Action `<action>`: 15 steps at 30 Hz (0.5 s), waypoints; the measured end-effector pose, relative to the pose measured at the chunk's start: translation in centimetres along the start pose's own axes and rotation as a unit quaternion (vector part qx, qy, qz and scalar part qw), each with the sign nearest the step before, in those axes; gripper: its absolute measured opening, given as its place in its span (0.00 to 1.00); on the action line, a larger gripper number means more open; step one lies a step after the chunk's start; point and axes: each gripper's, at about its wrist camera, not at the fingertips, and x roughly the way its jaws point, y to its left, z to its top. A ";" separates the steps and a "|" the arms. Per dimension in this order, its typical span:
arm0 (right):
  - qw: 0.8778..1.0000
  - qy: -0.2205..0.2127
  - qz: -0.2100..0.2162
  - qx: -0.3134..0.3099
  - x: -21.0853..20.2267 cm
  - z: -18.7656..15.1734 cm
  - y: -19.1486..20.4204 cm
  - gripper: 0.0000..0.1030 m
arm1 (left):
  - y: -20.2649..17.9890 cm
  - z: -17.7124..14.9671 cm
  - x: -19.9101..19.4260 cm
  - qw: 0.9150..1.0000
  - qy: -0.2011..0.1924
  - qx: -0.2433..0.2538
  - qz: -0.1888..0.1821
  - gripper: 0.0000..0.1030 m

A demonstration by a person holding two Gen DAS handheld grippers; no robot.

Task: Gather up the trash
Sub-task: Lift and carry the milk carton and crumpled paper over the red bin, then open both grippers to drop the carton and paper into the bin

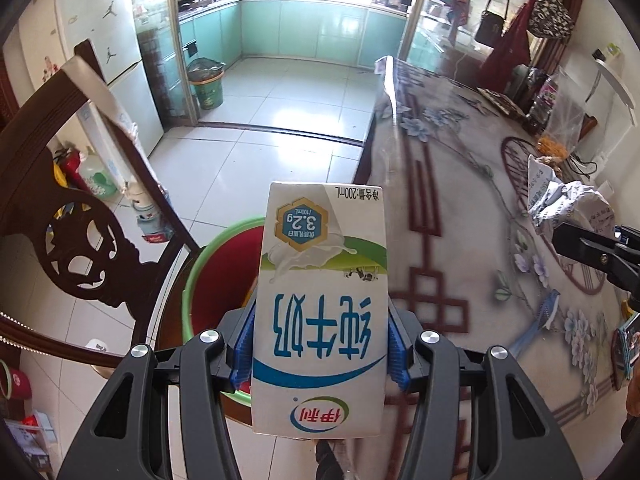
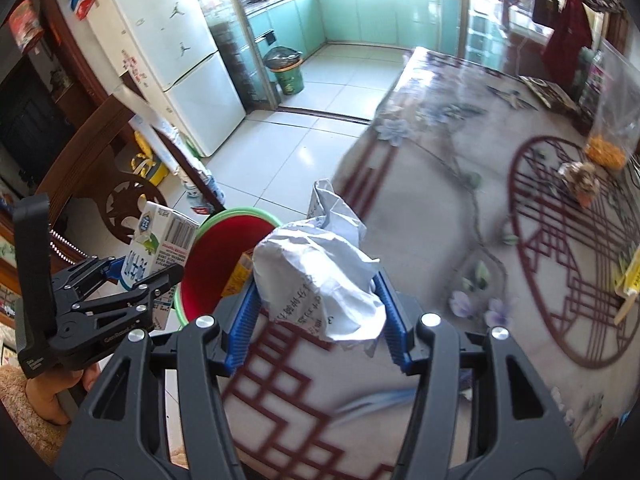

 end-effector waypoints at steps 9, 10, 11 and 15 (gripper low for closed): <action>0.999 0.009 0.016 -0.038 1.7 1.7 4.0 0.52 | 3.3 0.1 1.4 1.000 0.014 -0.021 0.007 0.48; 0.999 0.011 0.017 -0.041 1.9 1.8 4.3 0.52 | 3.6 0.1 1.6 1.000 0.015 -0.023 0.007 0.48; 0.999 0.013 0.019 -0.044 2.2 2.0 4.7 0.52 | 3.9 0.1 1.7 1.000 0.017 -0.025 0.007 0.48; 0.998 0.021 0.022 -0.053 3.0 2.3 5.7 0.52 | 4.6 0.1 2.3 0.999 0.024 -0.029 0.011 0.48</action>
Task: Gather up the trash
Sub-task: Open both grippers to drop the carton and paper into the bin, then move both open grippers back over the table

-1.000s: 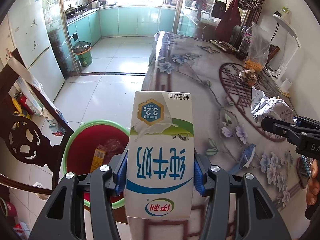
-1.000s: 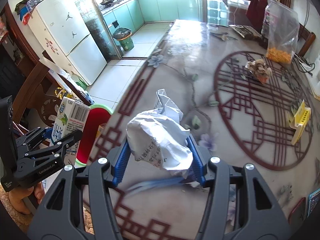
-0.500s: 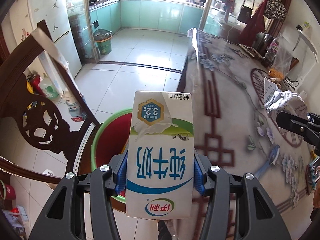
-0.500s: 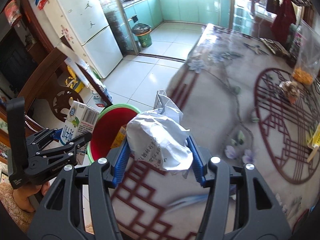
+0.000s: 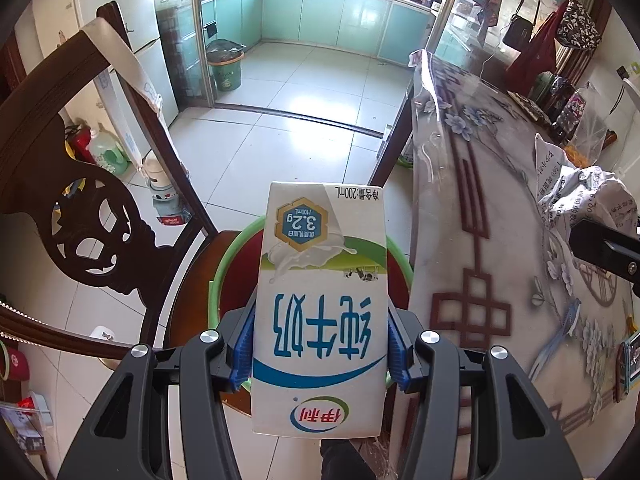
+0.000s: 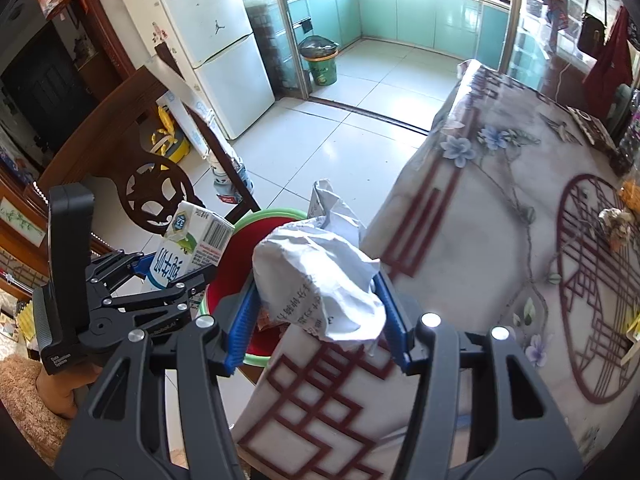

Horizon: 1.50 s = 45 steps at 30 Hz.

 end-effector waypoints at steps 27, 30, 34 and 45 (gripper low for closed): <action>0.998 0.054 0.014 -0.029 5.4 0.8 3.6 0.52 | 2.4 -1.2 4.1 0.998 0.063 -0.015 -0.001 0.49; 0.998 0.055 0.014 -0.029 5.6 0.9 3.7 0.52 | 2.5 -1.1 4.4 0.998 0.067 -0.014 0.001 0.49; 0.998 0.055 0.017 -0.027 5.7 0.9 3.6 0.52 | 2.4 -0.9 4.6 0.998 0.069 -0.010 0.003 0.48; 0.998 0.043 0.026 -0.027 5.2 0.9 3.3 0.63 | 2.1 -0.3 4.1 0.998 0.055 -0.016 0.003 0.65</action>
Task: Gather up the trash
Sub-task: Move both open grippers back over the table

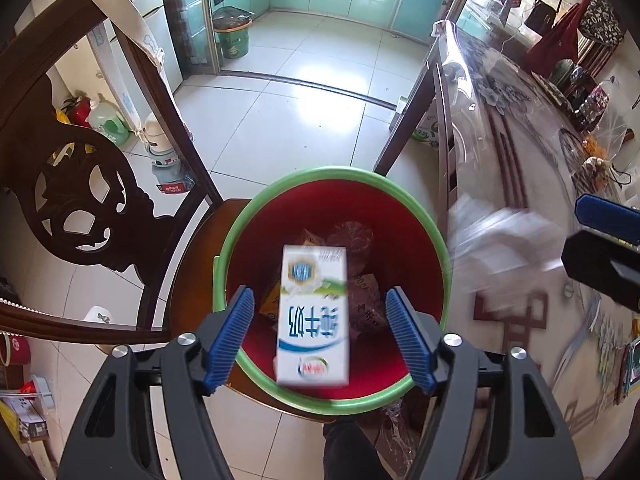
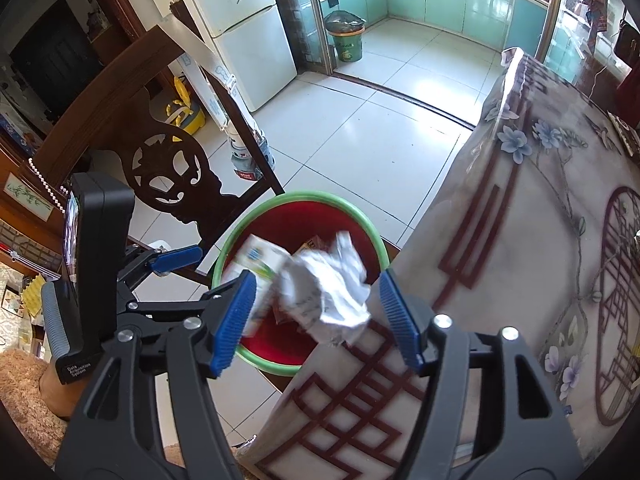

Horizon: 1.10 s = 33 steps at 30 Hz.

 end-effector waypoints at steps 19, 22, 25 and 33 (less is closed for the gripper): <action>0.995 -0.045 -0.042 0.076 -6.1 -3.8 -7.1 0.67 | -6.0 -0.2 -2.5 0.999 -0.029 0.038 -0.016 0.68; 0.993 -0.054 -0.056 0.093 -7.6 -4.9 -9.1 0.70 | -8.9 -0.1 -3.0 0.997 -0.036 0.058 -0.023 0.68; 0.990 -0.064 -0.069 0.105 -9.3 -6.2 -11.5 0.70 | -12.0 -0.1 -3.6 0.996 -0.042 0.070 -0.032 0.68; 0.985 -0.069 -0.079 0.136 -12.7 -9.7 -18.7 0.70 | -20.1 -1.3 -3.8 0.994 -0.037 0.092 -0.039 0.68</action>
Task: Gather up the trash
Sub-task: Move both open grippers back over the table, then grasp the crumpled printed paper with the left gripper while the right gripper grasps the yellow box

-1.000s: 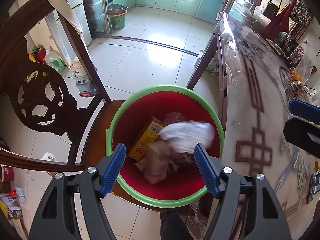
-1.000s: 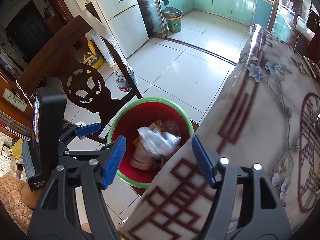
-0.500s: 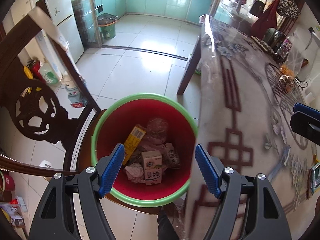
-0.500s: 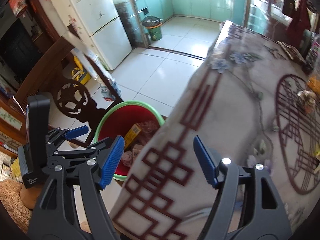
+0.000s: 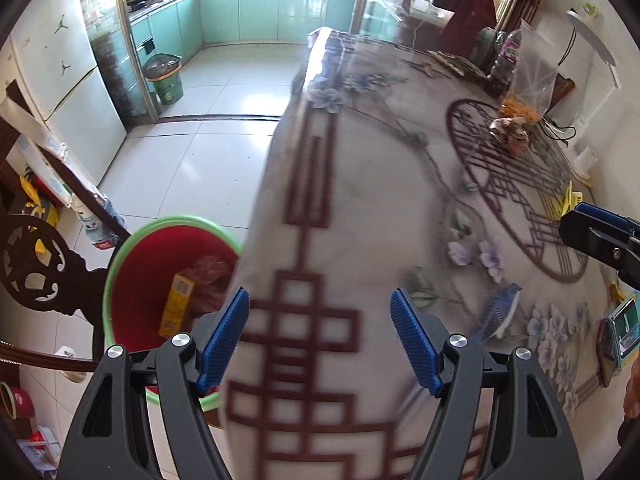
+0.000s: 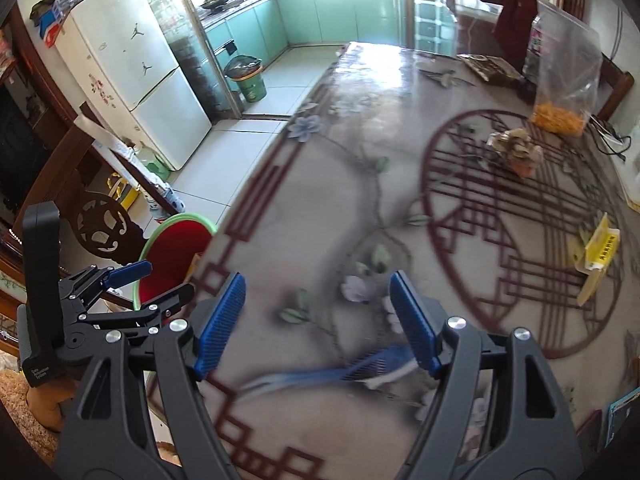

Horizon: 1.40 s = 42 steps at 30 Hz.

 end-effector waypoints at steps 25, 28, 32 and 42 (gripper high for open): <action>0.994 -0.003 -0.035 0.102 -1.8 -1.1 -19.9 0.76 | -14.4 2.1 1.2 0.999 0.001 0.046 0.005 0.68; 0.991 -0.004 -0.052 0.126 -1.5 -0.8 -22.5 0.77 | -14.6 2.6 1.3 0.999 0.000 0.046 0.010 0.68; 0.982 -0.008 -0.079 0.171 -1.0 -0.5 -26.8 0.81 | -14.4 3.3 1.7 0.999 0.004 0.037 0.021 0.68; 0.955 0.008 -0.109 0.276 2.6 0.1 -36.3 0.83 | -16.2 6.5 4.6 0.999 0.019 0.028 0.017 0.68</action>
